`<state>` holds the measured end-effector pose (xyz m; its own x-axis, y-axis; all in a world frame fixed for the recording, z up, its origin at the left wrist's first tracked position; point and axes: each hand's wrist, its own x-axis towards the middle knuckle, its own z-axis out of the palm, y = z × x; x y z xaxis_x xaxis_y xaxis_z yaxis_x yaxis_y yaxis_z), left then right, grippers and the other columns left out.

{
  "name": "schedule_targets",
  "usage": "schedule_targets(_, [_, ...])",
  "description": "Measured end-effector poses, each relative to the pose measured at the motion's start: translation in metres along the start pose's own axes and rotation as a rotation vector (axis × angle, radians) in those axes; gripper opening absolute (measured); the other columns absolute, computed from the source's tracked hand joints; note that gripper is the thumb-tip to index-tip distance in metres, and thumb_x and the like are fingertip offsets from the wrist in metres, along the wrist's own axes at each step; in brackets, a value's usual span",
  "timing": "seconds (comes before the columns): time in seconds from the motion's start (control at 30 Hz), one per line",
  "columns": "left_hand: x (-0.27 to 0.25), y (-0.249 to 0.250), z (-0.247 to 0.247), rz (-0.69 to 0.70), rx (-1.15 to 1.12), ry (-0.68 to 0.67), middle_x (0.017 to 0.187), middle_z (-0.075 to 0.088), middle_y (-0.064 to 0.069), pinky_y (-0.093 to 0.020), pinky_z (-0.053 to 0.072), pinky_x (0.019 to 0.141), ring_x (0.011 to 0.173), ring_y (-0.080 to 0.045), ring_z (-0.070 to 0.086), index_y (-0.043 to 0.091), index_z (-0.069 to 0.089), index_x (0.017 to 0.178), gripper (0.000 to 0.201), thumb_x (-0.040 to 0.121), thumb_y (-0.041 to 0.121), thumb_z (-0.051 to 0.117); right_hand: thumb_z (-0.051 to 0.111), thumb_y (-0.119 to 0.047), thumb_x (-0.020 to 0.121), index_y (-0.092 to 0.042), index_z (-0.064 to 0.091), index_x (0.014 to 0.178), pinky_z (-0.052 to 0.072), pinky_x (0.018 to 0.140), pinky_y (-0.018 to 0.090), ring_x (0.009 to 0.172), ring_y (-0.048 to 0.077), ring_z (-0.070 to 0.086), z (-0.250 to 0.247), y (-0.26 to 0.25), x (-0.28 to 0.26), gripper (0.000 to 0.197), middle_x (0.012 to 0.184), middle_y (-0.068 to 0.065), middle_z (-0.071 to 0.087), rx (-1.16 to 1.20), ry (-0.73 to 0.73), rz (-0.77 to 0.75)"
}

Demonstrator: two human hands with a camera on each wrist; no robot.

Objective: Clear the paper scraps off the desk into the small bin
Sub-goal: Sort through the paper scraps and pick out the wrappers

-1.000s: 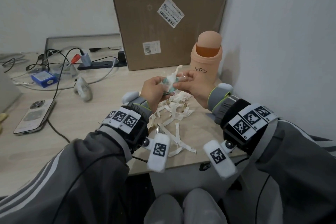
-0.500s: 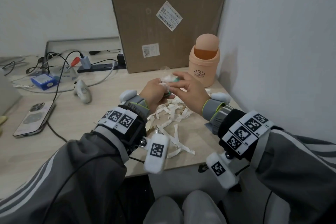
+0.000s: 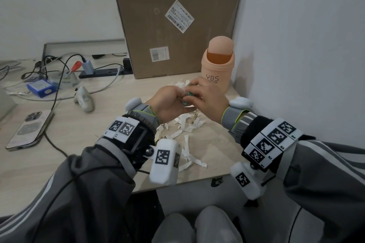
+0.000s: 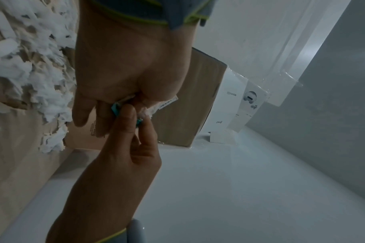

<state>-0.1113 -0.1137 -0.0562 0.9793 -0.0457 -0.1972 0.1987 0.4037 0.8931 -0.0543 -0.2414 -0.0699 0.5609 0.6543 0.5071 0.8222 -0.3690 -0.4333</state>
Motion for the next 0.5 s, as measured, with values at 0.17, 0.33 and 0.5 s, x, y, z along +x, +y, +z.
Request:
schedule_targets(0.17, [0.009, 0.003, 0.004, -0.075, 0.075, -0.031, 0.091, 0.064, -0.012, -0.047, 0.044, 0.106, 0.083, -0.023, 0.063, 0.001, 0.057, 0.103, 0.033, 0.096, 0.001, 0.025, 0.060, -0.021, 0.082, -0.006, 0.072, 0.090, 0.044, 0.071, 0.036, 0.082, 0.026, 0.058, -0.013, 0.008, 0.003, 0.021, 0.090, 0.013, 0.063, -0.008, 0.019, -0.021])
schedule_targets(0.33, [0.013, 0.004, 0.008, -0.132, 0.244, -0.069, 0.096, 0.073, -0.011, -0.037, 0.049, 0.096, 0.094, -0.025, 0.073, 0.007, 0.062, 0.104, 0.032, 0.100, 0.012, 0.031, 0.067, -0.010, 0.082, -0.002, 0.072, 0.090, 0.038, 0.070, 0.013, 0.079, 0.015, 0.055, -0.015, 0.022, 0.002, 0.012, 0.086, 0.011, 0.067, 0.134, 0.065, 0.085])
schedule_targets(0.5, [0.024, -0.001, 0.007, -0.116, 0.391, 0.008, 0.106, 0.070, -0.011, -0.035, 0.054, 0.086, 0.092, -0.023, 0.069, 0.013, 0.065, 0.108, 0.024, 0.103, 0.026, 0.046, 0.067, -0.014, 0.084, -0.001, 0.071, 0.089, 0.036, 0.063, 0.007, 0.077, 0.012, 0.053, -0.015, 0.042, -0.005, 0.014, 0.081, 0.004, 0.063, 0.232, 0.101, 0.291])
